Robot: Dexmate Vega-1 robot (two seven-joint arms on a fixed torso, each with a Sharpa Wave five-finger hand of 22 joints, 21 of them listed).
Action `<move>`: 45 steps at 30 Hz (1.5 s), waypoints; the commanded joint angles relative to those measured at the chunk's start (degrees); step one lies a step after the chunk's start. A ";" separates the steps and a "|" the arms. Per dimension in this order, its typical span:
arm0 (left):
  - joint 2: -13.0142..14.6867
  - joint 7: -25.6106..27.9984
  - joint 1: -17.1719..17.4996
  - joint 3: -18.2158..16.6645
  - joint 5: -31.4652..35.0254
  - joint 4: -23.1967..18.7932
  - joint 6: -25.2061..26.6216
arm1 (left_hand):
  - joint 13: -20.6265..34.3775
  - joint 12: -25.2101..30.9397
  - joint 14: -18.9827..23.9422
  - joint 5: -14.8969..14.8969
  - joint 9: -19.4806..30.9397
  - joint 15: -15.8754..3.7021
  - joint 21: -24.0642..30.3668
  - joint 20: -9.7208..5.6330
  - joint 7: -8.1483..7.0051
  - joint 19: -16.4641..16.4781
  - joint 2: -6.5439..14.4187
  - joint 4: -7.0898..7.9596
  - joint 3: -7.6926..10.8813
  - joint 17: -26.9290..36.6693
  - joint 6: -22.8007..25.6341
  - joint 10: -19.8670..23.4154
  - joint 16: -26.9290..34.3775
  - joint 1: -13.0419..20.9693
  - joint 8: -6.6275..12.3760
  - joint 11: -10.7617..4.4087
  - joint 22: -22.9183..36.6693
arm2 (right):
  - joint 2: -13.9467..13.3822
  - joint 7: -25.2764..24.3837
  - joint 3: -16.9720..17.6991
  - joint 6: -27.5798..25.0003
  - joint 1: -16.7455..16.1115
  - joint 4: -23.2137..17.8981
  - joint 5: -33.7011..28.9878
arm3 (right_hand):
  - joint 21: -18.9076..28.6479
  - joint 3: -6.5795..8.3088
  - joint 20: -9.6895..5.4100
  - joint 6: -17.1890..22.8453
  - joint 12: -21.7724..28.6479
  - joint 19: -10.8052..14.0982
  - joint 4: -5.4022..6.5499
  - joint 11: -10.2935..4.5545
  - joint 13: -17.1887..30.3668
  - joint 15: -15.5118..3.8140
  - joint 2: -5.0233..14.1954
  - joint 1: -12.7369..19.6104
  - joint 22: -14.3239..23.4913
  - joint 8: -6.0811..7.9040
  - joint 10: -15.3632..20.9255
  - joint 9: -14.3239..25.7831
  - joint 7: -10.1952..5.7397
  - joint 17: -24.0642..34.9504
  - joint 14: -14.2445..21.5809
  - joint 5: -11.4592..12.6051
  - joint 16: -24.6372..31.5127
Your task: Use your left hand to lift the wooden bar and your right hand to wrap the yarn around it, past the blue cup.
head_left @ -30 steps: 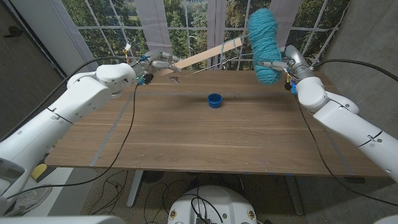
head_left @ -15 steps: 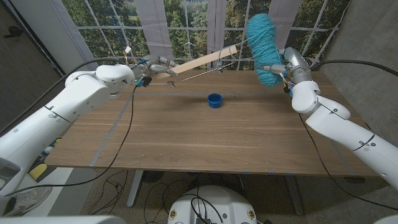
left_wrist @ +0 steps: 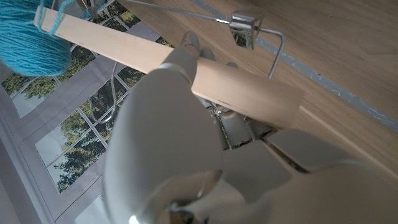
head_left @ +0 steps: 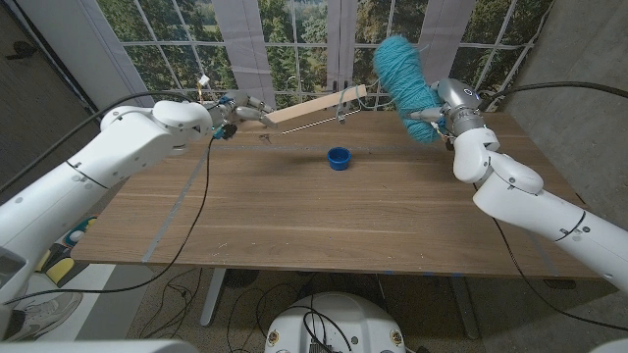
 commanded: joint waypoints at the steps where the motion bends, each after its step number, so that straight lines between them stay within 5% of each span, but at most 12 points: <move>1: 2.12 -0.05 0.43 0.44 -0.95 -1.75 4.21 | -0.05 -0.38 8.64 0.29 0.35 -11.08 0.42 -0.65 0.35 -0.15 1.91 0.45 1.09 -0.11 -0.05 0.25 -0.06 2.49 -0.09 0.41 0.16 | -1.89 11.20 -8.50 -10.78 4.20 -3.57 -13.40 | 0.59 0.51 -2.06 9.25 0.35 0.62 0.14 -4.90 0.09 -5.86 16.03 15.48 0.11 0.30 5.68 0.13 -8.47 0.23 0.60 -0.35 0.29; 19: 5.46 -1.35 2.45 0.48 -1.80 -3.29 5.99 | -0.63 -0.59 8.92 0.41 0.30 -11.08 0.49 -0.54 0.39 -0.15 1.81 0.49 1.18 -0.83 -0.15 0.25 -0.51 2.49 -0.09 0.40 0.15 | -1.00 23.61 -14.63 -15.98 6.84 -3.94 -23.92 | 1.00 1.15 -1.57 9.23 0.00 1.17 -0.09 -4.73 -0.49 -5.81 16.07 15.51 0.06 0.28 6.21 -0.39 -8.28 0.39 1.51 -1.41 0.81; 31: 6.31 0.38 -1.62 5.37 3.31 -6.82 14.47 | -0.94 -0.63 9.19 0.45 0.28 -11.07 0.48 -0.50 0.39 -0.21 1.79 0.53 1.23 -1.15 -0.21 0.35 -0.65 2.46 -0.10 0.44 0.12 | 0.55 28.42 -15.22 -16.10 6.80 -1.95 -25.36 | 1.10 1.30 -1.45 9.36 -0.04 1.33 -0.17 -4.61 -0.66 -5.82 16.01 15.52 0.05 0.34 6.50 -0.51 -8.02 0.40 1.64 -1.65 0.87; 45: 4.58 -1.45 -4.82 10.25 7.90 -5.58 17.68 | -1.21 -0.65 9.40 0.48 0.26 -11.06 0.51 -0.54 0.43 -0.27 1.79 0.56 1.29 -1.37 -0.21 0.30 -0.77 2.43 -0.07 0.42 0.13 | 1.76 36.43 -18.11 -17.43 10.07 1.94 -25.58 | 1.10 1.30 -1.45 9.36 -0.04 1.33 -0.17 -4.61 -0.66 -5.82 16.01 15.52 0.05 0.34 6.50 -0.51 -8.02 0.40 1.64 -1.65 0.87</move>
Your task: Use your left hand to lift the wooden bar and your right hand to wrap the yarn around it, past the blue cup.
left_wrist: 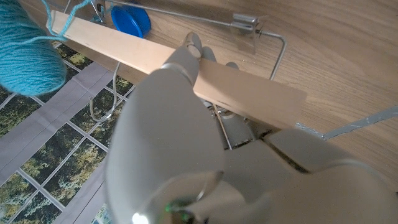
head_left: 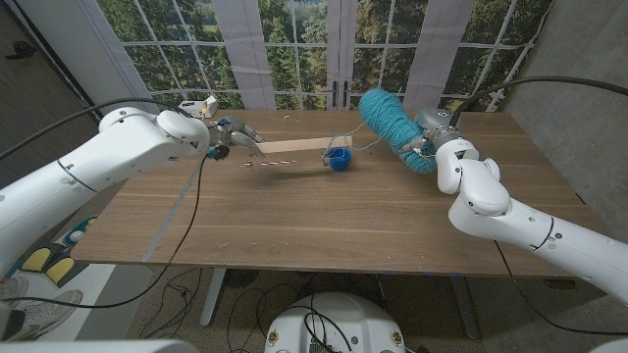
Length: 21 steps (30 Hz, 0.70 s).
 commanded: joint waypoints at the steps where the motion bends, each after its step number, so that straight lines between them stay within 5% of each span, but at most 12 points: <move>1: -1.42 -1.24 -3.52 5.02 4.54 0.48 4.04 | -0.04 -0.31 9.02 0.26 0.22 -11.05 0.31 -0.56 0.34 -0.26 1.79 0.78 1.05 -0.03 -0.02 0.30 0.16 1.22 0.40 0.32 0.11 | 0.97 8.91 -3.31 -1.37 3.53 3.45 -0.80 | 0.32 0.34 -1.36 8.76 0.18 0.44 0.01 -4.62 0.26 -5.64 16.03 15.50 0.04 0.37 6.09 0.09 -8.02 0.12 1.46 -0.33 0.22; 9: -2.62 -1.78 -3.87 6.06 6.07 1.88 4.30 | -0.12 -0.32 8.98 0.26 0.21 -11.05 0.33 -0.53 0.32 -0.29 1.78 0.83 1.06 -0.13 -0.08 0.21 0.05 1.14 0.38 0.30 0.11 | 1.83 15.14 -6.35 -2.10 7.20 6.30 -0.47 | 0.32 0.34 -1.36 8.76 0.18 0.44 0.01 -4.62 0.26 -5.64 16.03 15.50 0.04 0.37 6.09 0.09 -8.02 0.12 1.46 -0.33 0.22; 21: -3.58 -4.64 -8.66 12.57 12.45 2.56 7.76 | 0.01 -0.33 8.54 0.17 0.22 -11.05 0.31 -0.52 -0.29 -0.54 1.96 1.01 1.10 -1.07 -1.44 -0.48 -0.73 0.87 -0.04 0.07 0.11 | 3.25 19.37 -9.02 -2.90 11.09 9.69 1.35 | 0.32 0.34 -1.36 8.76 0.18 0.44 0.01 -4.62 0.26 -5.64 16.03 15.50 0.04 0.37 6.09 0.09 -8.02 0.12 1.46 -0.33 0.22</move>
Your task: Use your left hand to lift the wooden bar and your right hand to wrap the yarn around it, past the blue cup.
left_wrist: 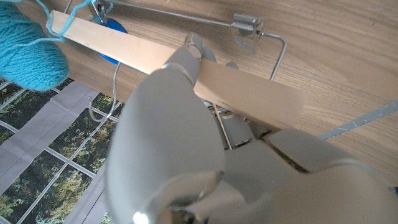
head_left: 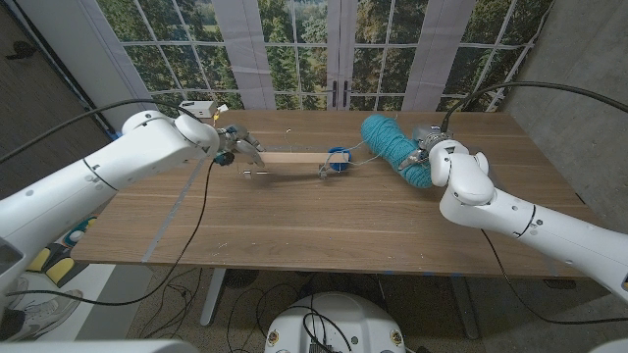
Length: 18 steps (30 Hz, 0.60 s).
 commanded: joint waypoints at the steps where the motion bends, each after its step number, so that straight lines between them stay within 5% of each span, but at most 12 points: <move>1: -0.97 -2.72 -4.38 5.92 5.68 0.77 3.29 | 0.26 -0.31 8.37 0.23 0.19 -11.16 0.32 -0.79 -0.23 -0.26 1.80 1.03 1.10 -0.30 -1.19 -0.57 -0.32 0.59 -0.20 0.14 0.11 | 1.27 6.32 -3.17 -1.02 4.38 3.45 1.89 | 0.32 0.36 -1.36 8.67 0.54 0.45 0.01 -4.65 0.25 -5.64 16.07 15.46 0.04 0.33 5.71 0.14 -8.10 0.13 1.46 -0.21 0.23; 11: -0.61 -6.34 -9.42 12.93 12.88 0.03 6.78 | 2.27 -0.44 4.64 -0.04 0.40 -11.39 -0.64 1.33 -0.98 -1.41 0.45 1.07 0.56 -4.56 -8.52 -4.85 -3.56 -0.94 -0.94 0.05 -0.13 | 1.89 9.59 -5.49 -1.70 8.06 5.77 4.64 | 0.32 0.36 -1.36 8.67 0.54 0.45 0.01 -4.65 0.25 -5.64 16.07 15.46 0.04 0.33 5.71 0.14 -8.10 0.13 1.46 -0.21 0.23; 13: -0.12 -7.47 -9.73 13.49 13.74 0.02 5.50 | 2.08 -1.43 -0.51 -0.25 0.49 -11.27 -2.00 1.75 -1.40 -1.85 -0.91 1.57 -0.82 -6.17 -13.46 -9.12 -4.27 -2.42 -1.26 0.05 -0.35 | 1.90 9.91 -5.93 -2.03 8.63 5.98 5.11 | 0.32 0.36 -1.36 8.67 0.54 0.45 0.01 -4.65 0.25 -5.64 16.07 15.46 0.04 0.33 5.71 0.14 -8.10 0.13 1.46 -0.21 0.23; 15: 0.38 -9.47 -10.70 14.64 15.05 0.16 4.49 | 1.38 -1.64 -8.46 -0.29 0.37 -8.66 -5.00 2.78 -2.14 -3.61 0.61 2.64 -1.22 -7.64 -18.25 -13.51 -4.88 -4.27 -1.09 0.60 -0.58 | 1.85 10.38 -6.34 -2.31 9.24 6.18 5.75 | 0.32 0.36 -1.36 8.67 0.54 0.45 0.01 -4.65 0.25 -5.64 16.07 15.46 0.04 0.33 5.71 0.14 -8.10 0.13 1.46 -0.21 0.23; 18: 0.65 -11.82 -11.12 14.80 15.67 0.61 3.25 | 0.10 -2.10 -19.27 -0.26 -0.13 -4.42 -8.02 4.64 -3.20 -7.43 -1.40 3.52 -2.11 -13.62 -25.91 -22.31 -5.46 -9.09 -1.47 1.98 -0.33 | 1.80 11.90 -7.37 -3.04 10.65 6.66 6.84 | 0.32 0.36 -1.36 8.67 0.54 0.45 0.01 -4.65 0.25 -5.64 16.07 15.46 0.04 0.33 5.71 0.14 -8.10 0.13 1.46 -0.21 0.23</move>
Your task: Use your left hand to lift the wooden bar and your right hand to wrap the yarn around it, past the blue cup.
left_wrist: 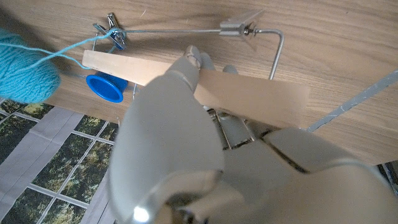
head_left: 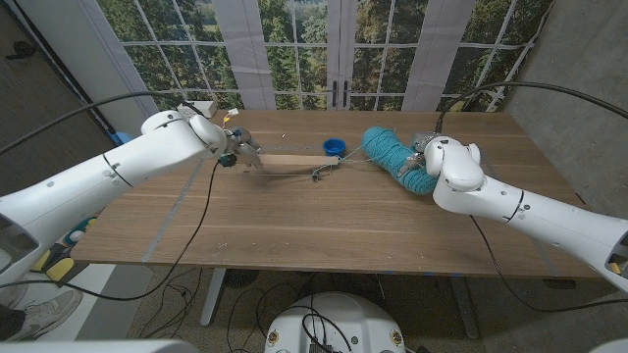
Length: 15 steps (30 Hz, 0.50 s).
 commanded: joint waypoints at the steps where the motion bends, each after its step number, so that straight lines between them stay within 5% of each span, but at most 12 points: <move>1: 1.27 -7.32 -4.60 5.57 5.77 0.36 -1.35 | -1.71 -0.45 -15.09 -0.12 -0.58 2.91 -3.86 2.58 -1.47 -3.90 -2.92 1.29 -1.27 -6.95 -11.15 -12.19 -0.39 -6.32 -0.57 2.26 0.27 | 0.28 4.94 -3.22 -1.95 4.66 2.22 3.89 | 0.33 0.28 -1.36 8.67 0.34 0.45 0.24 -4.65 0.28 -5.64 16.00 15.53 0.04 0.34 5.70 0.08 -8.10 0.12 1.46 -0.12 0.34; 2: 1.28 -7.68 -4.49 5.41 5.88 0.44 -1.65 | -2.22 -0.41 -18.24 0.11 -0.82 4.12 -4.52 3.14 -1.46 -4.43 -3.04 1.39 -1.54 -8.12 -14.30 -15.07 -0.21 -7.25 -0.51 2.60 0.30 | 0.22 5.62 -3.71 -2.14 5.27 2.39 4.27 | 0.33 0.28 -1.36 8.67 0.34 0.45 0.24 -4.65 0.28 -5.64 16.00 15.53 0.04 0.34 5.70 0.08 -8.10 0.12 1.46 -0.12 0.34; 5: 1.49 -10.13 -4.95 5.58 6.32 0.92 -2.53 | -4.72 -0.30 -31.01 1.07 -1.67 10.19 -9.05 8.06 -0.85 -10.64 -3.55 2.37 -3.99 -11.57 -25.78 -28.11 0.13 -11.39 -0.49 5.46 0.31 | -0.02 7.11 -5.06 -2.80 6.86 2.69 5.25 | 0.33 0.28 -1.36 8.67 0.34 0.45 0.24 -4.65 0.28 -5.64 16.00 15.53 0.04 0.34 5.70 0.08 -8.10 0.12 1.46 -0.12 0.34; 7: 1.30 -9.36 -3.92 4.37 6.18 0.80 -2.62 | -6.00 -0.18 -36.09 1.75 -1.96 12.82 -11.65 9.98 0.43 -13.73 -3.96 2.91 -5.44 -13.03 -31.15 -33.35 0.23 -13.20 -0.60 5.56 0.30 | -0.20 7.87 -5.81 -3.07 7.79 2.82 6.00 | 0.33 0.28 -1.36 8.67 0.34 0.45 0.24 -4.65 0.28 -5.64 16.00 15.53 0.04 0.34 5.70 0.08 -8.10 0.12 1.46 -0.12 0.34; 15: 1.84 -6.59 0.22 -0.45 5.00 -0.51 -4.31 | -8.43 -0.29 -45.07 3.46 -2.31 16.96 -16.42 11.49 1.55 -18.72 -4.61 4.60 -8.45 -15.76 -40.95 -43.53 0.13 -16.99 -0.64 8.56 0.40 | -0.70 10.48 -8.68 -4.56 11.70 3.23 9.04 | 0.33 0.28 -1.36 8.67 0.34 0.45 0.24 -4.65 0.28 -5.64 16.00 15.53 0.04 0.34 5.70 0.08 -8.10 0.12 1.46 -0.12 0.34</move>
